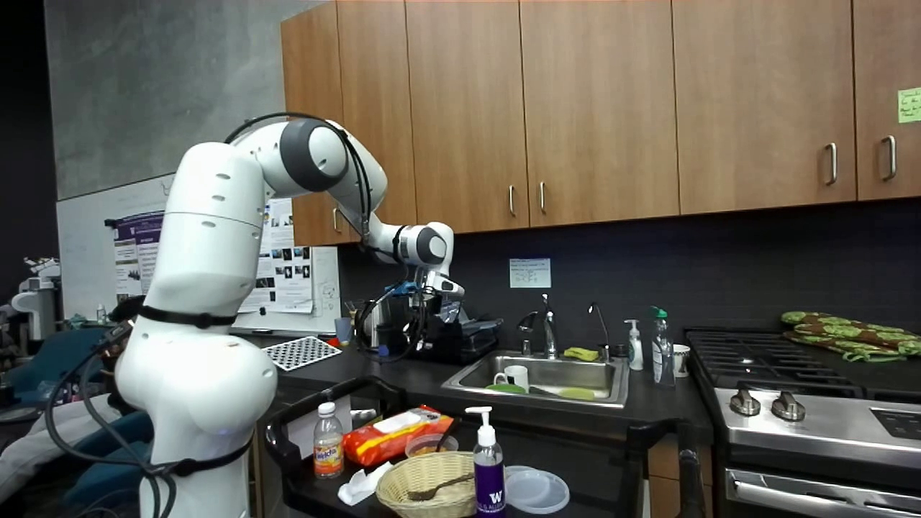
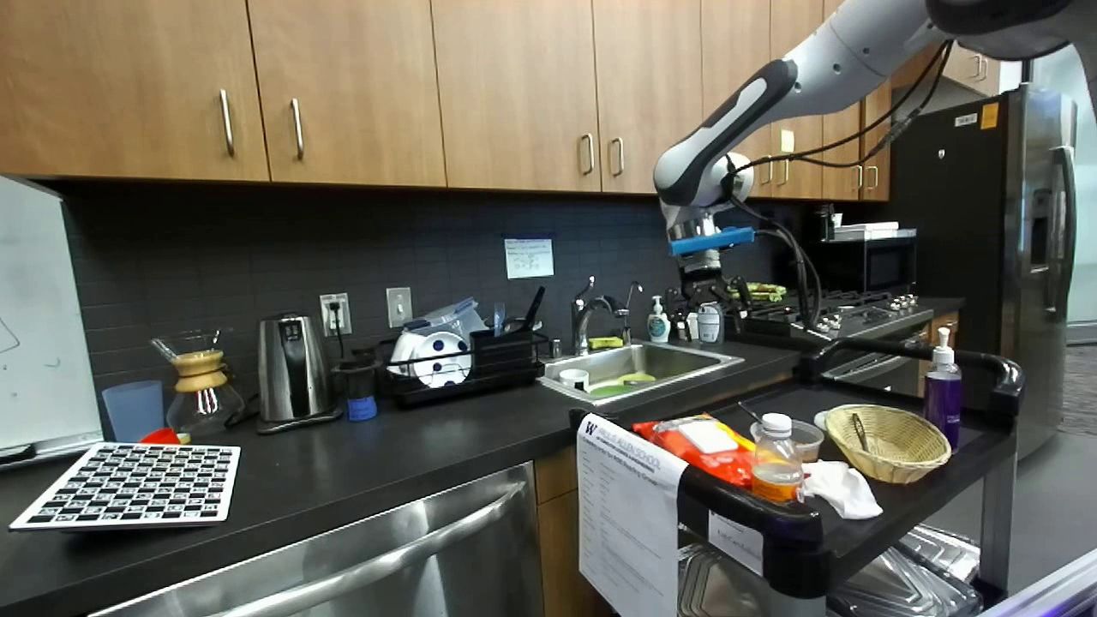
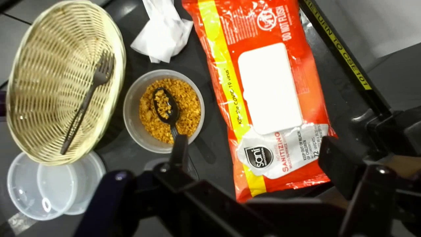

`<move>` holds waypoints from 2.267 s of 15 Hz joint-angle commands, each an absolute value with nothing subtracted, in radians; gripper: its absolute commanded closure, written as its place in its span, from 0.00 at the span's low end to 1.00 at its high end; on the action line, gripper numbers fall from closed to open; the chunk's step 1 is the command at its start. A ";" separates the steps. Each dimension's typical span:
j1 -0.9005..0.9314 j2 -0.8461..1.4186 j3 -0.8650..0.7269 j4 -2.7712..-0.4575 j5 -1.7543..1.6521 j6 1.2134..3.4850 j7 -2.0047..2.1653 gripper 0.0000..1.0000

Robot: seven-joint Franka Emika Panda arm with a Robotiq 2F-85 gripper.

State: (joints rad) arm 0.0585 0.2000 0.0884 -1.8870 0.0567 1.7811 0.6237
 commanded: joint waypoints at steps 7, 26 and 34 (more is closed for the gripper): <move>0.084 0.411 0.010 -1.669 0.060 1.577 0.796 0.00; 0.081 0.639 -0.068 -1.463 0.056 1.472 0.947 0.00; 0.073 0.675 -0.086 -1.414 -0.001 1.462 0.896 0.00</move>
State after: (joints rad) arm 0.0683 0.6535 -0.0712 -1.4609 0.0308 1.4982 0.9172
